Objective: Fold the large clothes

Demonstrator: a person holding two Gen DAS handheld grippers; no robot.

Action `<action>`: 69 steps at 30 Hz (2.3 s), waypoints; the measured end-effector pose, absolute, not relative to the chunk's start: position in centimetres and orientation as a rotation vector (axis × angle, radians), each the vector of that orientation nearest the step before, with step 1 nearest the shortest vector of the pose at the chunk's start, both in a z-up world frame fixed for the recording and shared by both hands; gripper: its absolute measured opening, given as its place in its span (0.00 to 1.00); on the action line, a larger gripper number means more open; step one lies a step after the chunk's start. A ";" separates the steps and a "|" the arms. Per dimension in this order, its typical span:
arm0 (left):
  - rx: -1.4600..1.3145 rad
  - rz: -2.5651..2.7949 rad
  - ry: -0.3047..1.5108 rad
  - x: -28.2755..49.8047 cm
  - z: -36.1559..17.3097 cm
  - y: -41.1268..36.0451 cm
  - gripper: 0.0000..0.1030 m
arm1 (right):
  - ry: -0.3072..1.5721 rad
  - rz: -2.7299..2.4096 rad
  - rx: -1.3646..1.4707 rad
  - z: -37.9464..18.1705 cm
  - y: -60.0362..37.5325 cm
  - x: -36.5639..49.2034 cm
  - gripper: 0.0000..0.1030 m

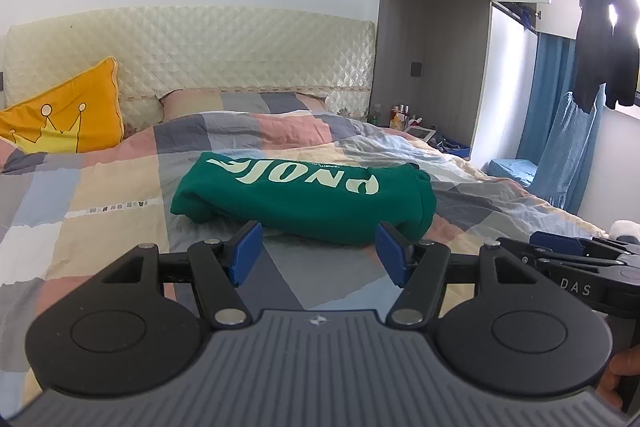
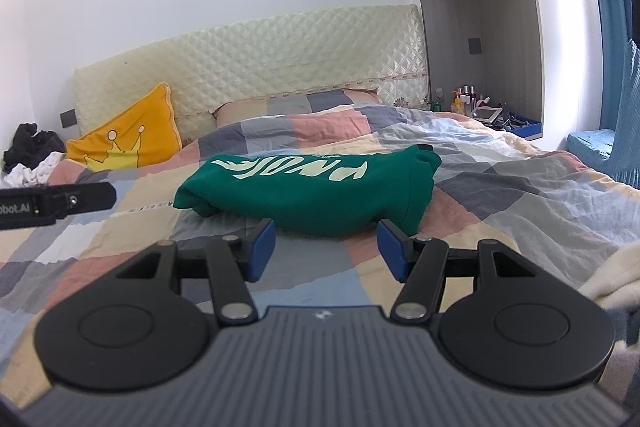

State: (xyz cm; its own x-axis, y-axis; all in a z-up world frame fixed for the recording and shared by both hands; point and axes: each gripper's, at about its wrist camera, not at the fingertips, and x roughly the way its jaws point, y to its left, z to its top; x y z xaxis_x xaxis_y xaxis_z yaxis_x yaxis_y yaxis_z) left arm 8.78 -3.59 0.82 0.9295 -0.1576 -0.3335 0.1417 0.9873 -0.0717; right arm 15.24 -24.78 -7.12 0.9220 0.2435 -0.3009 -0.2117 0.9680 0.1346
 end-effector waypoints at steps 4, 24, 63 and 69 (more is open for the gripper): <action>-0.051 -0.153 0.347 8.8 0.9 -3.5 0.66 | 0.322 0.235 0.102 -7.1 -24.9 15.3 0.59; -0.068 -0.140 0.361 9.0 0.7 -3.5 0.79 | 0.321 0.214 0.110 -7.5 -25.1 15.5 0.59; -0.058 -0.084 0.390 7.7 0.3 -3.4 0.97 | 0.327 0.166 0.072 -7.9 -23.5 15.0 0.92; -0.057 -0.083 0.389 7.7 0.2 -3.3 0.97 | 0.332 0.162 0.080 -7.8 -23.7 15.2 0.92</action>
